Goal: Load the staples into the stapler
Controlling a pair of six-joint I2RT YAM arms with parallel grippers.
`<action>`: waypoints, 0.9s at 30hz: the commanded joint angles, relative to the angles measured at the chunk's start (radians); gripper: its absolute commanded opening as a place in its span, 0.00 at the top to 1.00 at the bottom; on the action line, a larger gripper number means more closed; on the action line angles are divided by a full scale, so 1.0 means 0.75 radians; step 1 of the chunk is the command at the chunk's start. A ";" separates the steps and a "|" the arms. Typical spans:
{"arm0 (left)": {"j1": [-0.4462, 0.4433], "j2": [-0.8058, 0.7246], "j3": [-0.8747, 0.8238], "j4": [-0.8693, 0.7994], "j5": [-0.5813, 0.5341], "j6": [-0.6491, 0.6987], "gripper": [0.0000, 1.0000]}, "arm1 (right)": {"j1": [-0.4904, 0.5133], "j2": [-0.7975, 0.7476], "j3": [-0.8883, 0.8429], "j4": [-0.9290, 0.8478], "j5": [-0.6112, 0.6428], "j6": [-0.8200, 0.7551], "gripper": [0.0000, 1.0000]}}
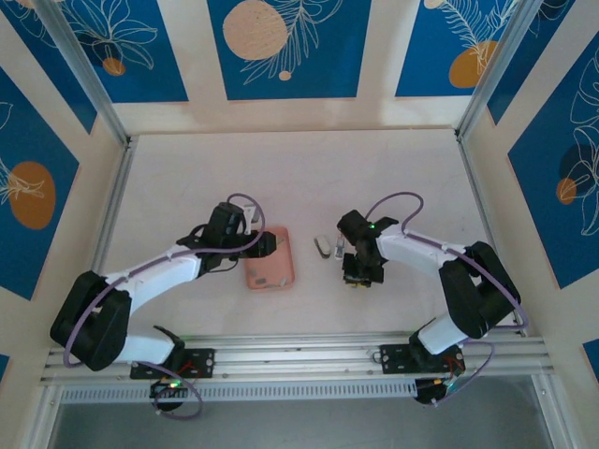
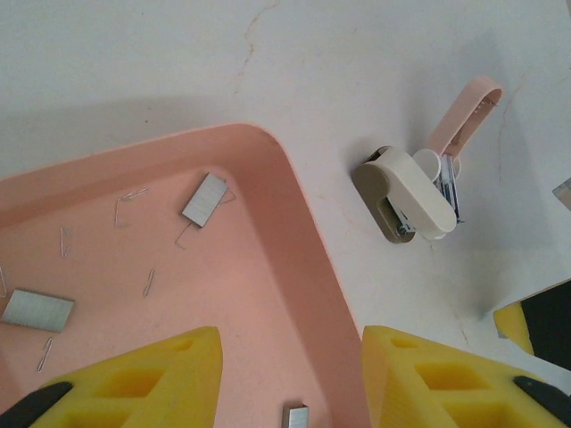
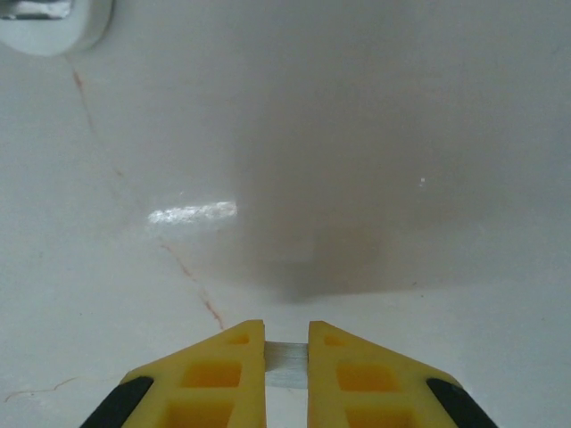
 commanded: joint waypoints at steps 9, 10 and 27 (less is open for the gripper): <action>-0.018 0.027 0.046 0.030 -0.023 0.017 0.56 | -0.081 0.115 0.007 -0.009 -0.096 -0.095 0.83; -0.017 0.030 0.046 0.032 -0.022 0.016 0.56 | -0.087 0.126 0.011 -0.015 -0.094 -0.098 0.83; -0.017 0.021 0.028 0.036 -0.022 0.007 0.56 | -0.123 0.291 0.117 -0.112 -0.105 -0.139 0.82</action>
